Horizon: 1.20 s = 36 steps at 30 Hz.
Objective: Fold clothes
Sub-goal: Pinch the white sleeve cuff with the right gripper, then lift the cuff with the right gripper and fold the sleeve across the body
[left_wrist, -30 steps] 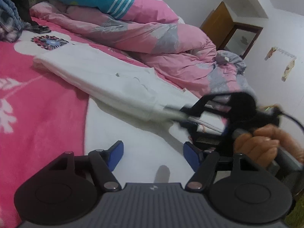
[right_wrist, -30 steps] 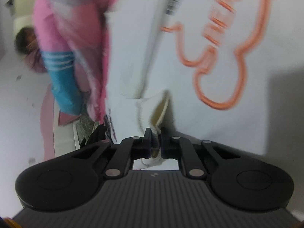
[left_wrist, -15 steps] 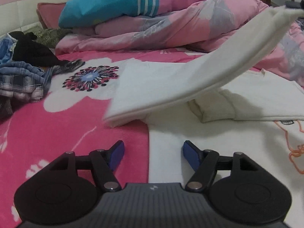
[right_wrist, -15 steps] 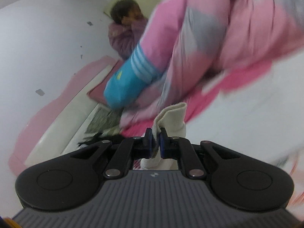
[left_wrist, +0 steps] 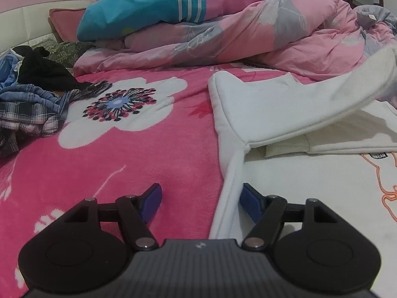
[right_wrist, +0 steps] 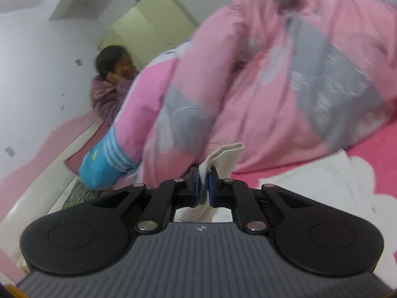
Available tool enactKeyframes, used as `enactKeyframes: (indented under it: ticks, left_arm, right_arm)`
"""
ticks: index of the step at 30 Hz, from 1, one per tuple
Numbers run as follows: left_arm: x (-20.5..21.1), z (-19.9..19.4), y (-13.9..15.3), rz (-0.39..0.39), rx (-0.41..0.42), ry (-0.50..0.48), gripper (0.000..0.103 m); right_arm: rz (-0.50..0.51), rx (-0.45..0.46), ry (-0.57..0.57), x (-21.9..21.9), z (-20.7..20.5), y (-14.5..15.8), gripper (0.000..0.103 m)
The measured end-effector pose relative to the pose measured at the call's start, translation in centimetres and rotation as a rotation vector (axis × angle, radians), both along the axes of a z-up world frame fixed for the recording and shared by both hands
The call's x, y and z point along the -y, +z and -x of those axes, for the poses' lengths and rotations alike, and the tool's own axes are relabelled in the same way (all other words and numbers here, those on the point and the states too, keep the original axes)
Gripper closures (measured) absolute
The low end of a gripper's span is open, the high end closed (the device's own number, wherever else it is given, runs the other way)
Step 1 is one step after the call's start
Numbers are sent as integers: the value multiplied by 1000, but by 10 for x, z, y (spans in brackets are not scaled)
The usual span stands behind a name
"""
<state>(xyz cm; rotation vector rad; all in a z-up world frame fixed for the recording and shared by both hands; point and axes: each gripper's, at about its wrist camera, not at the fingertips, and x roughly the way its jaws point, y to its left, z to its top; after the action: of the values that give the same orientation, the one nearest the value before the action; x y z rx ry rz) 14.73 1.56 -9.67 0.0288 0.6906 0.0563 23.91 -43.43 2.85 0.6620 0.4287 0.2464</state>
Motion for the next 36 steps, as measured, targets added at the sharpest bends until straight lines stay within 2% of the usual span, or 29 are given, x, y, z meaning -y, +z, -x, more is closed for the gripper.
enactKeyframes:
  ticks: [7, 18, 26, 28, 32, 34, 36]
  left_arm:
    - [0, 0, 0, -4, 2, -3, 31]
    - [-1, 1, -2, -5, 9, -7, 31]
    - [-1, 1, -3, -6, 17, -11, 29]
    - [-1, 1, -3, -4, 19, -13, 29]
    - [0, 2, -3, -4, 23, -14, 28]
    - [0, 3, -4, -2, 25, -14, 28]
    - [0, 3, -4, -1, 26, -14, 28]
  right_arm:
    - [-55, -110, -31, 29, 8, -64, 97]
    - [-121, -297, -32, 60, 18, -142, 95]
    - [-195, -279, -49, 87, 21, -133, 88]
    - [-175, -286, -39, 87, 13, -131, 82]
    - [-92, -333, -10, 74, -7, -133, 82]
    - [-30, -328, 18, 63, -11, -131, 100]
    - [29, -292, 34, 53, -10, -124, 100]
